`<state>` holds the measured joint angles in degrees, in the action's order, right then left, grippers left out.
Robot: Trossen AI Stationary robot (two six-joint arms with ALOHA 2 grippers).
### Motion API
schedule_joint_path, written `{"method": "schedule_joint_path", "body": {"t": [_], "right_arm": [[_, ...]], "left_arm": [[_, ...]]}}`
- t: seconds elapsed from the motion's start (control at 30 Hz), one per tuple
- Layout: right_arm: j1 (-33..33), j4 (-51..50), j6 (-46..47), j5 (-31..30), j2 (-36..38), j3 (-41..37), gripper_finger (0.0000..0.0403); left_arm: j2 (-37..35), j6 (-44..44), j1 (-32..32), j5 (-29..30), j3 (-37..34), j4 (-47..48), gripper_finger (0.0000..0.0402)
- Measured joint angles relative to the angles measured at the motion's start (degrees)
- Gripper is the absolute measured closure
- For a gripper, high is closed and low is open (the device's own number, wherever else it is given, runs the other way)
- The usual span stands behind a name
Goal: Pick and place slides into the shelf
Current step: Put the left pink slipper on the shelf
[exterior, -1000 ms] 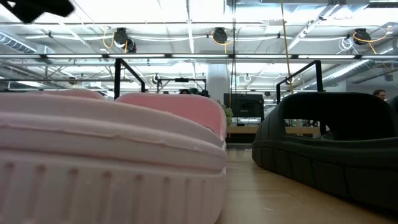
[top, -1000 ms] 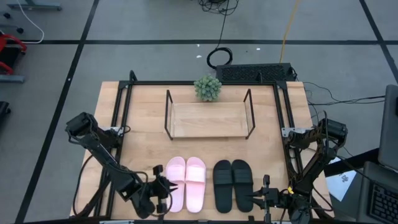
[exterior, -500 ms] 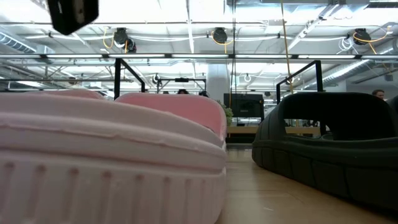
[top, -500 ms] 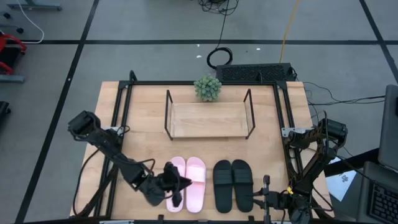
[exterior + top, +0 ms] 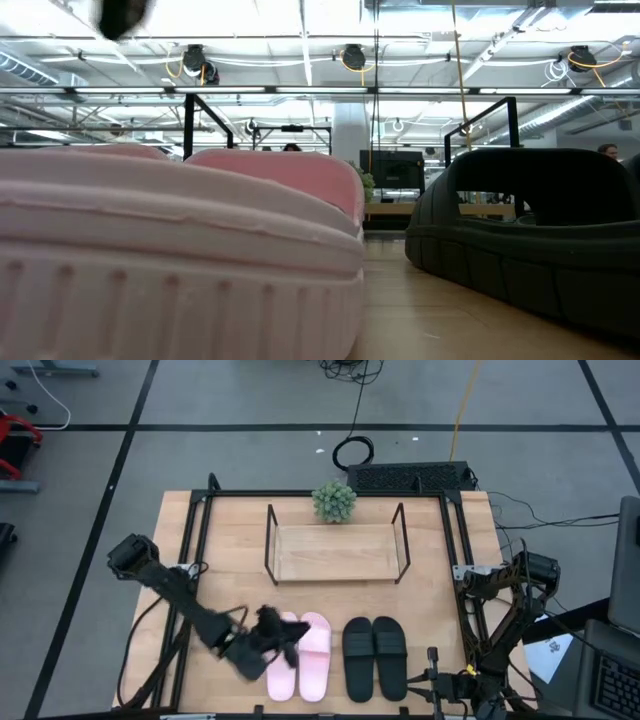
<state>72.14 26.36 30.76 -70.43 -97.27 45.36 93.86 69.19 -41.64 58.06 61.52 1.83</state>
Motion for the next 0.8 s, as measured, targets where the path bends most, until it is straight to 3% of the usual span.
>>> {"method": "schedule_joint_path", "body": {"t": [0.17, 0.3, 0.47, 0.8], "right_arm": [[0.02, 0.4, 0.02, 2.01, 0.0, 0.0, 0.0373], [0.02, 0.9, 0.03, 4.8, 0.0, 0.0, 0.0373], [0.15, 0.99, 0.05, 9.11, 0.0, 0.0, 0.0373], [2.36, 2.1, 1.5, 13.76, -0.02, 0.0, 0.0373]], "left_arm": [[3.39, 7.15, -7.95, 9.13, 0.04, -3.12, 0.0351], [9.12, 8.07, -10.47, 11.01, 3.45, -7.11, 0.0351], [18.07, 7.82, -11.92, 11.09, 15.48, -2.64, 0.0351], [34.8, 16.85, -13.98, 12.23, 38.96, 11.92, 0.0351]]}}
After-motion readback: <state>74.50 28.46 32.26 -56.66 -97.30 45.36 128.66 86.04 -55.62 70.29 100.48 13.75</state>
